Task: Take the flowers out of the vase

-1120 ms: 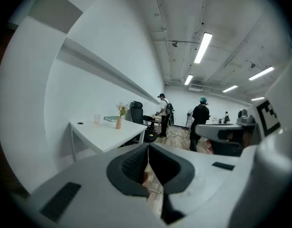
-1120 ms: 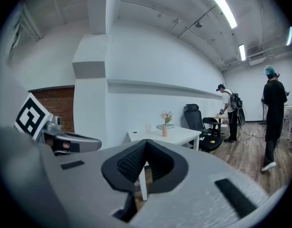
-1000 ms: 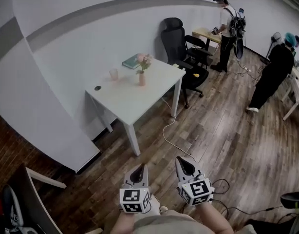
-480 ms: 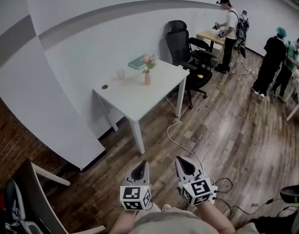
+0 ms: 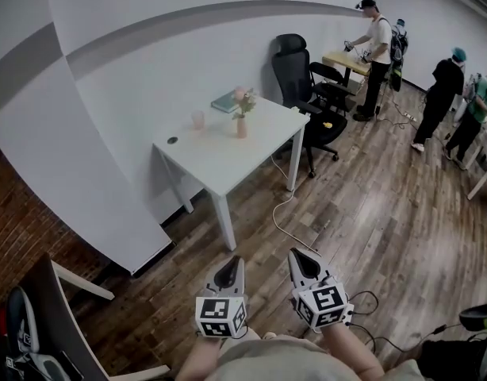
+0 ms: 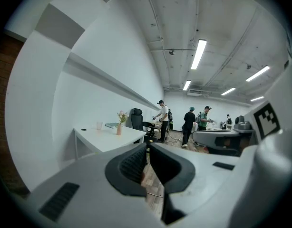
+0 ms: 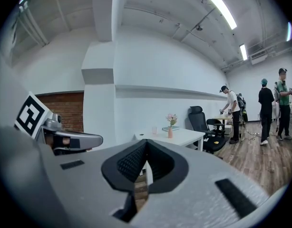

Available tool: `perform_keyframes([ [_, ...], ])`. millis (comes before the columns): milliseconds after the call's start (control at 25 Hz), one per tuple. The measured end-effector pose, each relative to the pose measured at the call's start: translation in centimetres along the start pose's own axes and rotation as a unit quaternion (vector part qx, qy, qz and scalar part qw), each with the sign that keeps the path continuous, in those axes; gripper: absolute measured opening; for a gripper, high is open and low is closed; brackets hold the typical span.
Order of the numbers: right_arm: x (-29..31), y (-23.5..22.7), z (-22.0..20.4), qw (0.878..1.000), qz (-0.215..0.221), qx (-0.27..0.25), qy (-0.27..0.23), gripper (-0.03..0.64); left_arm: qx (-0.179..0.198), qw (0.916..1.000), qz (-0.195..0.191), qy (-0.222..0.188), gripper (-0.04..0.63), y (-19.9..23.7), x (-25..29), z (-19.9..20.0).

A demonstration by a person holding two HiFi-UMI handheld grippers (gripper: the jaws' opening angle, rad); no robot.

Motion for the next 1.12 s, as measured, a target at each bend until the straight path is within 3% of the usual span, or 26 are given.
perform_keyframes([
  [240,-0.4,-0.8,-1.1,1.000,0.002,0.006,0.012,0.008,-0.002,1.0000,0.000,0.004,0.016,-0.9,0.2,-0.8],
  [680,-0.4,-2.6,-1.4,1.000,0.000,0.015,0.014,0.060,0.000,0.9999,0.001,0.017,0.104,-1.8,0.9,-1.6],
  [1120,3.2,-4.6,-1.2,1.000,-0.002,0.018,0.015,0.126,-0.001,0.9998,0.000,0.021,0.155,-0.2,4.3,-1.1],
])
Point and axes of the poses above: the fingertips, and each gripper's own axes: x forward along the fingers, y to its left, z out of its top, the point moved 4 cm from there along -x, backward along the fingers, and after that the axes turned 3 degrees about -x, right-handed, at the moved point
